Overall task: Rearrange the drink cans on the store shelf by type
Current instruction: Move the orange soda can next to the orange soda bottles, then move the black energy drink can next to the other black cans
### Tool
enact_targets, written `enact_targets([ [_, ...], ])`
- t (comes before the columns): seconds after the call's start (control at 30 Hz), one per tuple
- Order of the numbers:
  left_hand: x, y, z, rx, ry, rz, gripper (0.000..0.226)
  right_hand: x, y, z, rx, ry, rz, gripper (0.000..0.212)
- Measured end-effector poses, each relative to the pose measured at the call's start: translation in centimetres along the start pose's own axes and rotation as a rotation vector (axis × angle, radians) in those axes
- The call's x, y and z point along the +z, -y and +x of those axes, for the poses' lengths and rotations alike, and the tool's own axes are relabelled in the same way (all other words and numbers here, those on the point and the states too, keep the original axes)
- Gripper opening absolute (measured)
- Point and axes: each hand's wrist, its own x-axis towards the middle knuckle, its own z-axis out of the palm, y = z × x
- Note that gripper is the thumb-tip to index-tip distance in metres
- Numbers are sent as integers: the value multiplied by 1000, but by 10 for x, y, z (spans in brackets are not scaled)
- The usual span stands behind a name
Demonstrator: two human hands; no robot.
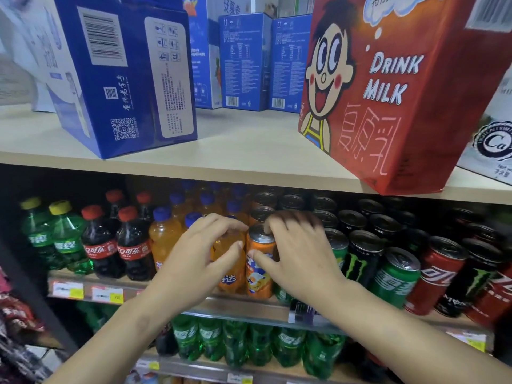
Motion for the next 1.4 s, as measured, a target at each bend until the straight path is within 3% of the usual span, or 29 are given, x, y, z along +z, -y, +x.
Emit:
enact_targets([
  [0.27,13,-28,-4,59,58,11,44,-50,-43,-60,37,63,402,82],
  [0.43,56,-68,13,186,89,8,57,-68,-96,-120,184,84,448,82],
  [0.73,135,-140,38,251,150,-116,45,-86,-175,-180,399,21,488,79],
  [0.93,165,-153,60,312,183,221,61,-91,-210,-184,417,-16,441,77],
  [1.4,185,-145,83,373,192,515,65,-86,-251,-154,358,-20,336,71],
])
